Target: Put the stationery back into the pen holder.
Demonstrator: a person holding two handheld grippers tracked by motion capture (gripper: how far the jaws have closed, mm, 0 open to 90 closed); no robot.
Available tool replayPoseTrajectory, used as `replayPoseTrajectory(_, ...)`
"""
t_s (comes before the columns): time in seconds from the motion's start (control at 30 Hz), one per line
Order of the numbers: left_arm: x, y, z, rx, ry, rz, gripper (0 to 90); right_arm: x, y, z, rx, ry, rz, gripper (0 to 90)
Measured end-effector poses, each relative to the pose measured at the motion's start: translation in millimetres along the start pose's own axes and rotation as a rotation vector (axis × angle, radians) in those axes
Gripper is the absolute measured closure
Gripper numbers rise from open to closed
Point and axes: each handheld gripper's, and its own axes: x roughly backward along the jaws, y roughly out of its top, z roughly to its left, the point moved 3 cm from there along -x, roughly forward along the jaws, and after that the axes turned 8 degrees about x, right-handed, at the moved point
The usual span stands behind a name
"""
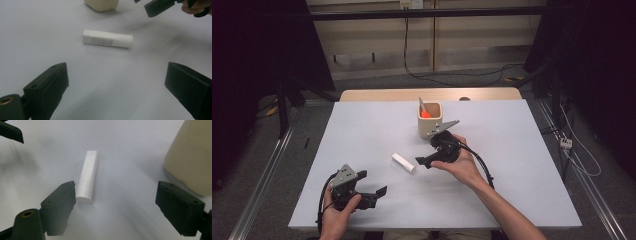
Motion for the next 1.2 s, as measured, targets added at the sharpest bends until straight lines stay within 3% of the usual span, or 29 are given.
replayPoseTrajectory(0.23,-0.5,-0.2,-0.4,-0.005,0.000,0.002,5.0,-13.3,2.4,8.0,-0.013,0.037,0.055,23.5)
replayPoseTrajectory(0.5,-1.1,-0.5,-0.1,-0.001,-0.001,0.005,5.0,-24.2,8.6,17.1,0.021,0.062,0.070,33.3)
replayPoseTrajectory(0.73,-0.1,-0.4,0.3,-0.001,-0.001,0.002,4.9,-37.9,14.5,25.3,0.032,0.113,0.162,40.9)
replayPoseTrajectory(0.9,-0.2,-0.2,0.6,-0.001,-0.001,0.002,4.9,-45.3,16.5,28.6,0.026,0.122,0.203,47.0)
replayPoseTrajectory(1.0,-0.5,-0.4,0.2,-0.004,-0.001,0.003,4.9,-48.6,17.0,29.7,0.038,0.099,0.224,49.4)
replayPoseTrajectory(1.2,-0.4,-0.4,0.3,-0.004,-0.001,0.004,4.9,-55.2,15.9,31.1,0.014,0.110,0.256,55.1)
